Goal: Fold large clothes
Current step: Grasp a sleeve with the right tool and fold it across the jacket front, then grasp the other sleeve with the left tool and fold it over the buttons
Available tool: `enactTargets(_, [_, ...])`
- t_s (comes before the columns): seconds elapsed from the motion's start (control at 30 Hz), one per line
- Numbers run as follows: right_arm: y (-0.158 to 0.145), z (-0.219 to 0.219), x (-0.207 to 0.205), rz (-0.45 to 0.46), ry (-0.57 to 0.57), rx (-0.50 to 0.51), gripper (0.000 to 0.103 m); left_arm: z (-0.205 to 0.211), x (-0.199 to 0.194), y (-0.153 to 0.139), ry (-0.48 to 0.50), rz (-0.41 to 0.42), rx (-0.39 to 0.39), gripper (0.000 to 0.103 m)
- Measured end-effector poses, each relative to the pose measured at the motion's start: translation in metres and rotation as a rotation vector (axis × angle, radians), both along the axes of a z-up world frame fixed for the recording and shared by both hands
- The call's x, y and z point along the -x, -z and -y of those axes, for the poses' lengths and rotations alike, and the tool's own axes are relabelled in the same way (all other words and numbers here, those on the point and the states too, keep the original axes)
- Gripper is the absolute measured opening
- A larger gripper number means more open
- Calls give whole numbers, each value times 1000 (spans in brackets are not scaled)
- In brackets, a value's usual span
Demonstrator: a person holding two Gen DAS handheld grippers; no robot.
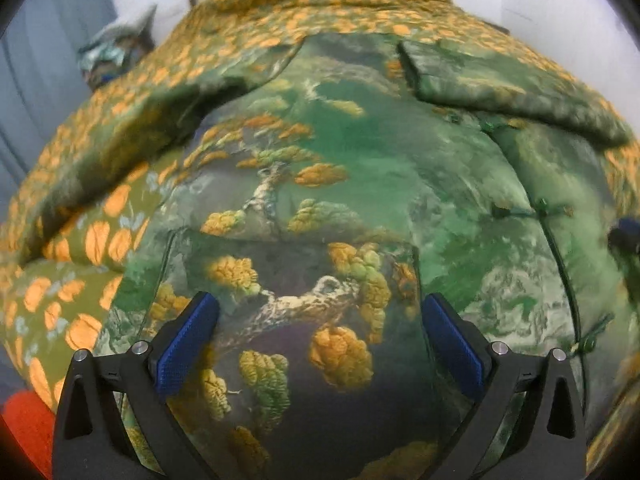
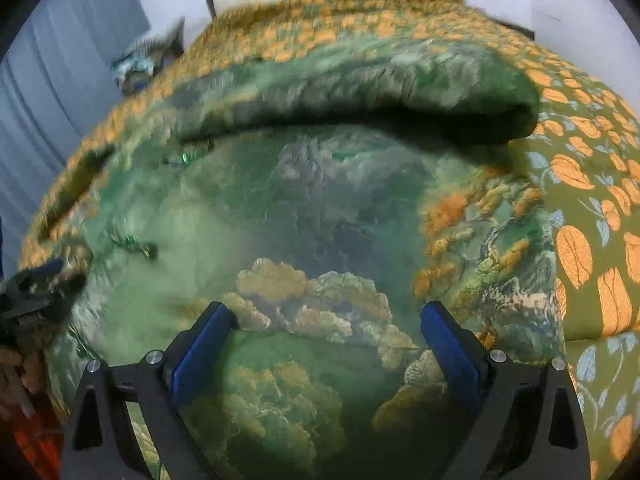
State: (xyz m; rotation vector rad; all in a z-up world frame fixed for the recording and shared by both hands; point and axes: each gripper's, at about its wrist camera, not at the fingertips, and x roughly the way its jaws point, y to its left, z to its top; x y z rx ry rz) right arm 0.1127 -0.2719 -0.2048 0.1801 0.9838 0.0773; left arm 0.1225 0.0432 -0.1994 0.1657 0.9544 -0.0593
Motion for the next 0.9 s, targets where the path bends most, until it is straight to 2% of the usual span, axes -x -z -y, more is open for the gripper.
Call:
enactTargets(0.07, [1,-4,-8,-29,-29,21,103,5,4,2,23,15,-27,103])
enactTargets(0.13, [4,-6,-11,-35,-40,34,103,4,4,4,21,20,-25,103])
enactTargets(0.37, [11,-7,-5,13,-35,48,103,-1,4,0,-1,-10,5,103])
enactTargets(0.5, [10,-3,1,20,-38,44,103,-7,7,-10,8,-55,106,103])
enactTargets(0.6, [11,-3,1,25,-40,51,103,-7,13,-18,37,-38,132,103])
enactTargets(0.9, [12,-7,1,25,-40,72,103,2,11,1,44,-81,42,103])
